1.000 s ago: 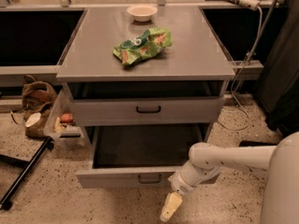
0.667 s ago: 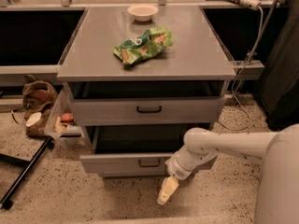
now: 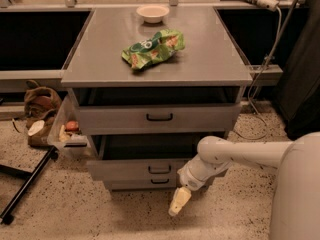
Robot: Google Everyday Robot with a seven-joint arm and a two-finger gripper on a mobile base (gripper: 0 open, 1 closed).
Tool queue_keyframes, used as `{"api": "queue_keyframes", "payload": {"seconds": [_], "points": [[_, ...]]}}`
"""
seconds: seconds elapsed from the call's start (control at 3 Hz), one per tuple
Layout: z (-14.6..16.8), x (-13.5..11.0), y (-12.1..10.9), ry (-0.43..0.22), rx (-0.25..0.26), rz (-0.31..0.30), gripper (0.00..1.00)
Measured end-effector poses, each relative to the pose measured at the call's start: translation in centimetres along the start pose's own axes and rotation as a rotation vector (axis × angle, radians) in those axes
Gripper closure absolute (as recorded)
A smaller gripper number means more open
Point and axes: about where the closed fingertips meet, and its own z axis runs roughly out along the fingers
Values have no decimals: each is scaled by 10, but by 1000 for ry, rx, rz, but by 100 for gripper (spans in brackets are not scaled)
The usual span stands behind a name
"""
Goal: Close middle drawer
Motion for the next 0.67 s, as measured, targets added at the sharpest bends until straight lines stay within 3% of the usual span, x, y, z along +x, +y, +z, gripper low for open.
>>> {"api": "queue_keyframes", "payload": {"seconds": [0.33,0.67], "points": [[-10,-1,-38,-28,63,-4,0],[-14,-2,-81,-47,100,29,0]]}}
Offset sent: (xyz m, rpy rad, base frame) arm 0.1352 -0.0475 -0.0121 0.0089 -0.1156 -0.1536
